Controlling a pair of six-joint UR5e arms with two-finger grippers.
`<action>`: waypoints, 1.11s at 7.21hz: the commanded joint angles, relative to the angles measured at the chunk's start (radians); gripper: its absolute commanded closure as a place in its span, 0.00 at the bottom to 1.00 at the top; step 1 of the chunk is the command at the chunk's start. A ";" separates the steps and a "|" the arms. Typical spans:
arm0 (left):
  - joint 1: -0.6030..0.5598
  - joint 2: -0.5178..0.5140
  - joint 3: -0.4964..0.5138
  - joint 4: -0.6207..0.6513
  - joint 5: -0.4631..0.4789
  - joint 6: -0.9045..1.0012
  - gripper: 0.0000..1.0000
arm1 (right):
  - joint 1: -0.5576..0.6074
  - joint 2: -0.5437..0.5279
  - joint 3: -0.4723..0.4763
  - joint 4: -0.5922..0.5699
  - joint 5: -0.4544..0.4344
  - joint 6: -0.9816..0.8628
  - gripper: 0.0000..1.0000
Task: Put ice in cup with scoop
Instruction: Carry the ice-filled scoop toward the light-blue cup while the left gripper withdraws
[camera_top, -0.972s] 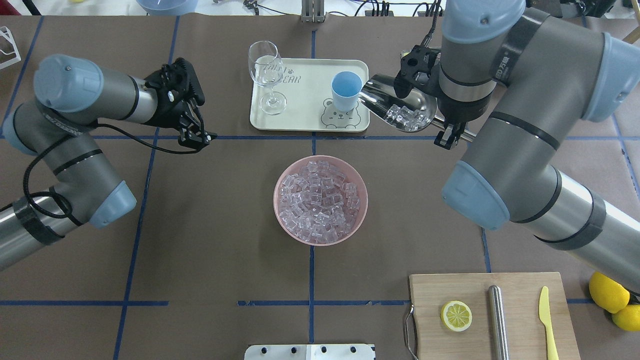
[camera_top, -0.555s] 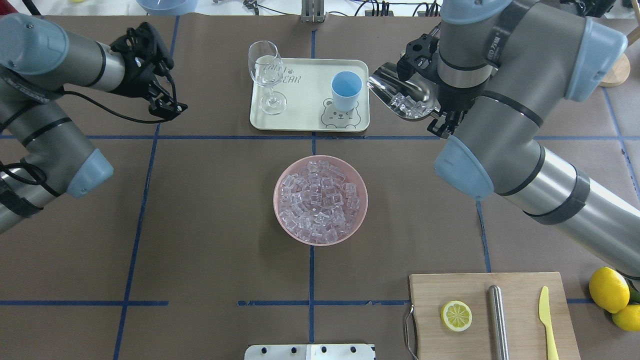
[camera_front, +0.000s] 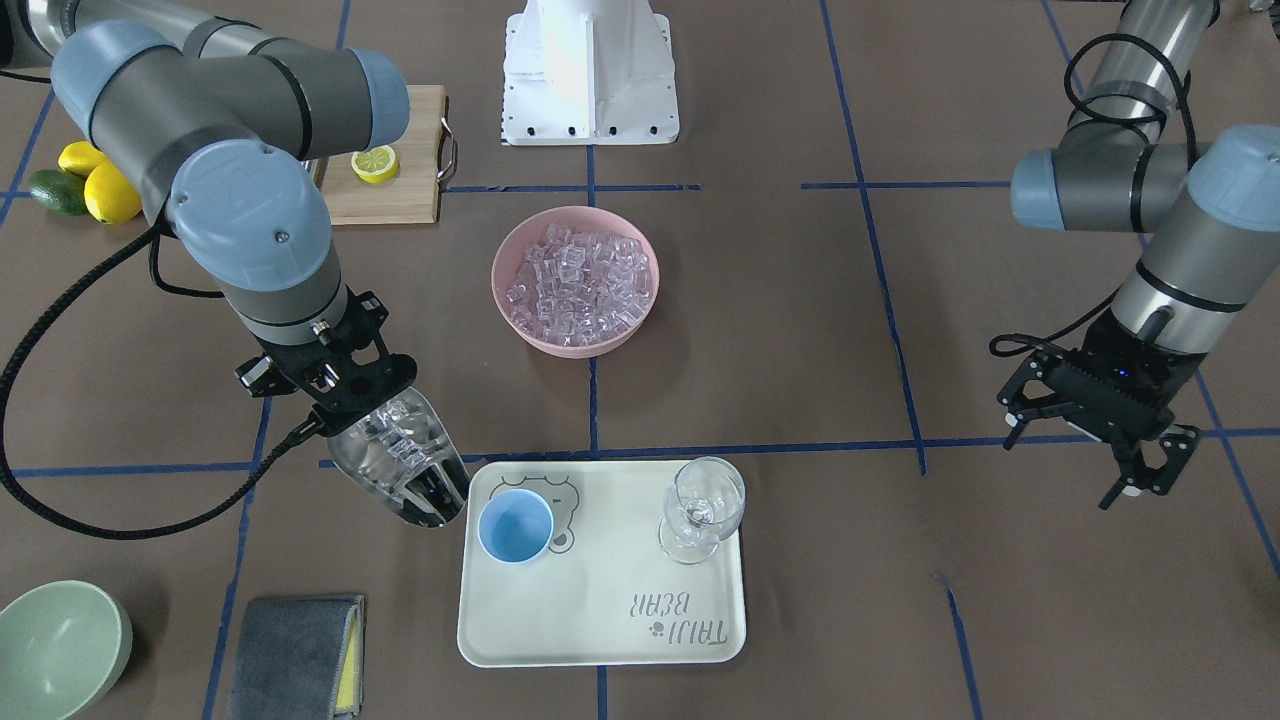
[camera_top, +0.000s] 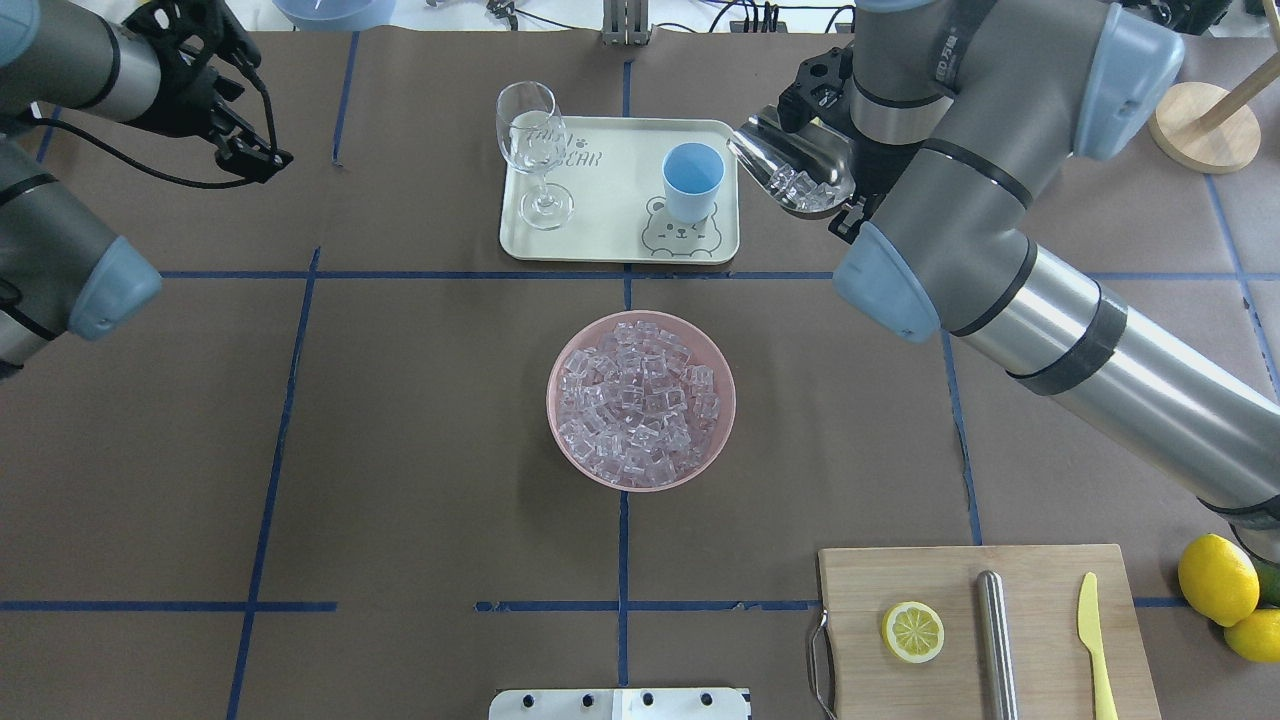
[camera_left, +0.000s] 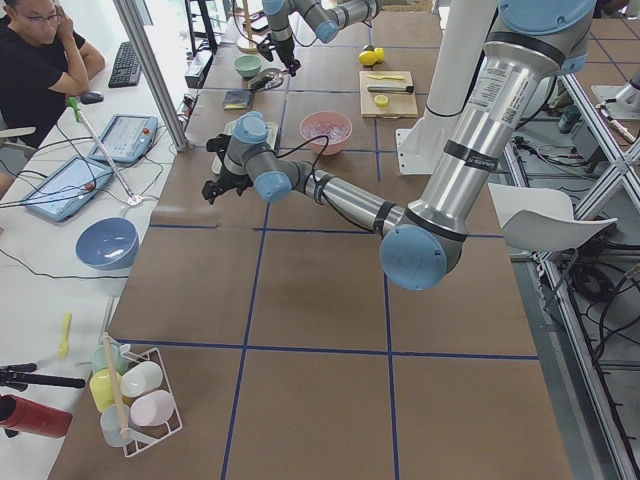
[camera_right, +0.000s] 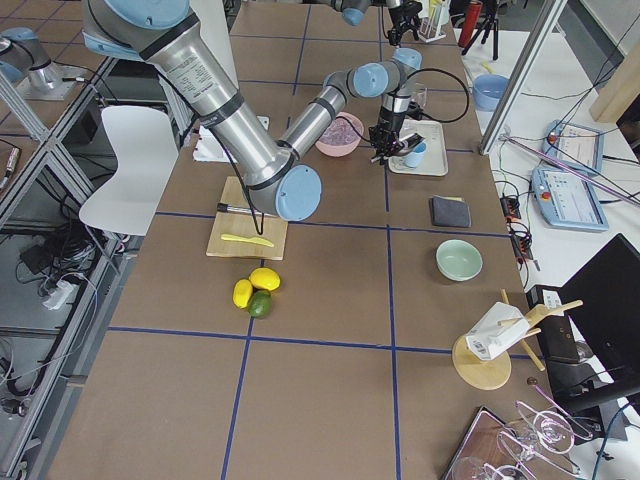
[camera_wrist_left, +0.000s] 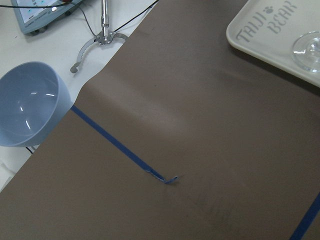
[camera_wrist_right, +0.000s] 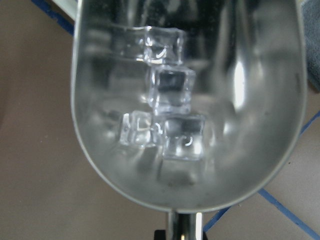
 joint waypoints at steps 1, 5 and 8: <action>-0.057 0.000 0.019 0.091 -0.026 -0.005 0.00 | -0.002 0.051 -0.100 -0.001 -0.008 0.015 1.00; -0.087 0.005 0.017 0.128 -0.090 -0.021 0.00 | -0.035 0.160 -0.117 -0.186 -0.027 -0.022 1.00; -0.088 0.005 0.019 0.116 -0.092 -0.019 0.00 | -0.055 0.313 -0.282 -0.313 -0.108 -0.060 1.00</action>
